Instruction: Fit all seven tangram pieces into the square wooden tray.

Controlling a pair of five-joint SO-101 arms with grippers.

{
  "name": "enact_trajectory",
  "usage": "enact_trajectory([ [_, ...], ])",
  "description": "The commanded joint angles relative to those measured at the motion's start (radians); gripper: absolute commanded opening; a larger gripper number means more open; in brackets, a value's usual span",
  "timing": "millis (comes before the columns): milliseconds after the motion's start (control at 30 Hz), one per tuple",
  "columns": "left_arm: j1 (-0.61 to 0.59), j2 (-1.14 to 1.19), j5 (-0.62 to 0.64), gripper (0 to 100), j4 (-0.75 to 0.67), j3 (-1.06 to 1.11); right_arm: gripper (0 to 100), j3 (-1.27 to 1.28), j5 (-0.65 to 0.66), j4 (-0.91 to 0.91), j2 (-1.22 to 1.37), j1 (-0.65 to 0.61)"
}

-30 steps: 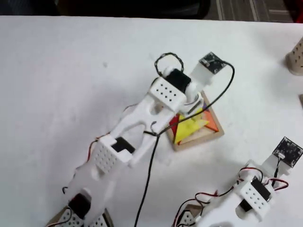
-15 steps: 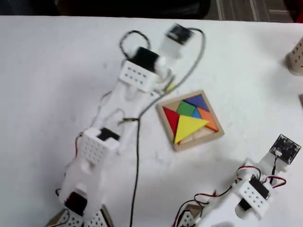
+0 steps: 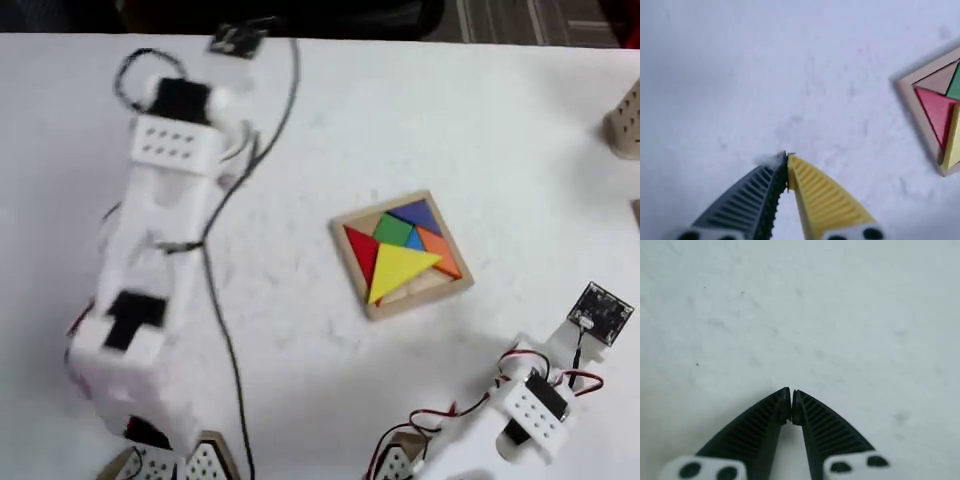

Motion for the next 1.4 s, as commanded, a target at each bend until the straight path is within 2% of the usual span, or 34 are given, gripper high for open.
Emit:
enact_trajectory([
  [0,-0.120,-0.314,0.008,2,-0.155,0.465,2.0,-0.011,0.012,0.016,-0.027,-0.048],
  [67,-0.189,-0.420,-0.002,2,-0.253,0.666,2.1,-0.041,0.012,0.081,-0.027,-0.087],
  [167,-0.295,-0.579,-0.104,2,-0.391,0.922,2.1,-0.126,0.012,0.193,-0.027,-0.140],
  [400,-0.506,-0.903,-0.227,2,-0.591,1.395,2.1,-0.382,0.012,0.461,-0.027,-0.260],
  [533,-0.530,-1.035,-0.265,2,-0.712,1.600,2.1,-0.485,0.012,0.570,-0.027,-0.383],
  [700,-0.529,-1.101,-0.356,2,-0.884,1.812,1.9,-0.566,0.005,0.631,-0.018,-0.601],
  [800,-0.535,-1.099,-0.394,2,-0.937,1.830,1.8,-0.600,0.000,0.627,-0.016,-0.759],
  [867,-0.535,-1.093,-0.394,2,-0.942,1.830,1.8,-0.617,-0.052,0.616,-0.016,-0.872],
  [1000,-0.535,-1.047,-0.394,2,-0.953,1.801,2.0,-0.618,-0.126,0.501,0.028,-1.035],
  [1100,-0.535,-0.958,-0.394,2,-0.954,1.755,2.1,-0.617,-0.130,0.390,0.143,-1.082],
  [1367,-0.535,-0.760,-0.394,2,-0.945,1.637,2.1,-0.620,-0.123,0.056,0.484,-1.082],
])
